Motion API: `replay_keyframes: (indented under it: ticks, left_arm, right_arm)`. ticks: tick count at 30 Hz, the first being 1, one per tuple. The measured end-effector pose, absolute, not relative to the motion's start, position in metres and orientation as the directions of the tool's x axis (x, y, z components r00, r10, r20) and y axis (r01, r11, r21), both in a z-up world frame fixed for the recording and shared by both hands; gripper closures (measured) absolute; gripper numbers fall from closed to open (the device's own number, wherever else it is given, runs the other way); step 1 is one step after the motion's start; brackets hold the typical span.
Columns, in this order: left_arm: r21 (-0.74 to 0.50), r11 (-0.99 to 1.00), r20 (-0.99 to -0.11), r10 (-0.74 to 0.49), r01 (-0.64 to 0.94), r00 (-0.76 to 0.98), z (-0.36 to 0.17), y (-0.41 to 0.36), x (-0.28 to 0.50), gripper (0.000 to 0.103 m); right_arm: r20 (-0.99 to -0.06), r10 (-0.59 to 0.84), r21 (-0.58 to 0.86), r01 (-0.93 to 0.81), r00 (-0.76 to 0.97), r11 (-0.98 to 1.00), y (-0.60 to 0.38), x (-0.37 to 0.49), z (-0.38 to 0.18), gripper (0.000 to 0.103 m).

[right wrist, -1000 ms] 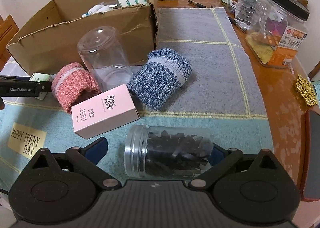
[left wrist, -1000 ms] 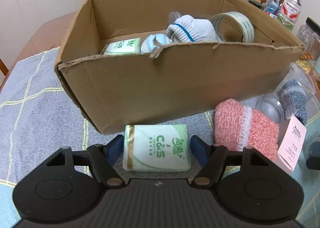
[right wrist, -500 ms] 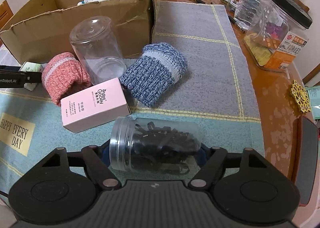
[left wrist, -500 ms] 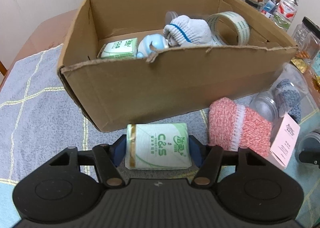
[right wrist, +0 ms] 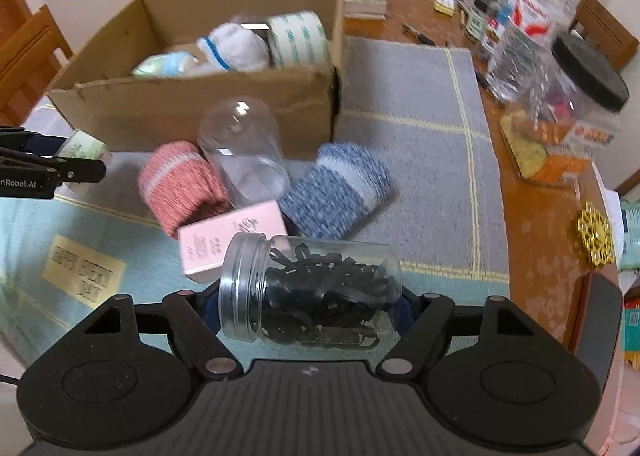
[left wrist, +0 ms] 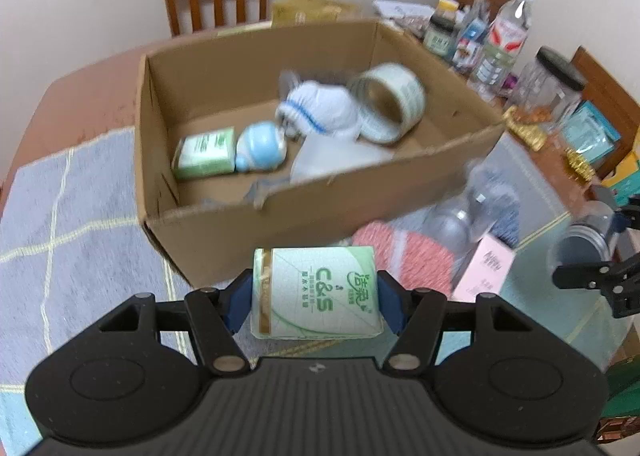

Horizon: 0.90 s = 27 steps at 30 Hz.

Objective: Organize objects
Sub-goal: 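Grasp the tissue pack with the left tool while the right tool grasps the clip jar, then carry the tissue pack and clip jar into the cardboard box and open both tools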

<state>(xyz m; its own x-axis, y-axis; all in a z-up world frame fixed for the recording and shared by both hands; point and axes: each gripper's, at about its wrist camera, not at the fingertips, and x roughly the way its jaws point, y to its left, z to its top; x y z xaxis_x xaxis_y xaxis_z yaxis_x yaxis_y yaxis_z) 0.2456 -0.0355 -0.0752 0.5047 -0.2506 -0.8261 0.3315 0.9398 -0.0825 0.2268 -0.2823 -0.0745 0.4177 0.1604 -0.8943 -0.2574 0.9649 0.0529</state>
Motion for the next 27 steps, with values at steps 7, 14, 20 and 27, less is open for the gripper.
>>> replay_keyframes:
  ticks: [7,14,20,27]
  left_arm:
    - [-0.08,0.934,-0.79,-0.273,0.348,0.549,-0.039,-0.032,0.251,0.04]
    - [-0.05,0.941,-0.749,-0.257,0.335,0.611,-0.012,-0.027,0.274,0.04]
    - [-0.024,0.954,-0.74,-0.217,0.298,0.636,-0.008,-0.022,0.303,0.04]
    - [0.004,0.97,-0.738,-0.162,0.244,0.655,-0.017,-0.015,0.332,0.018]
  right_arm:
    - [-0.856,0.219,0.071,-0.313,0.469,0.947,-0.265,0.234,-0.037,0.023]
    - [-0.809,0.277,0.086,-0.362,0.518,0.928,-0.248,0.249,-0.008,0.023]
    - [-0.771,0.307,0.071,-0.404,0.558,0.912,-0.235,0.268,0.011,0.023]
    - [-0.754,0.323,0.056,-0.434,0.572,0.899,-0.223,0.299,0.018,0.023]
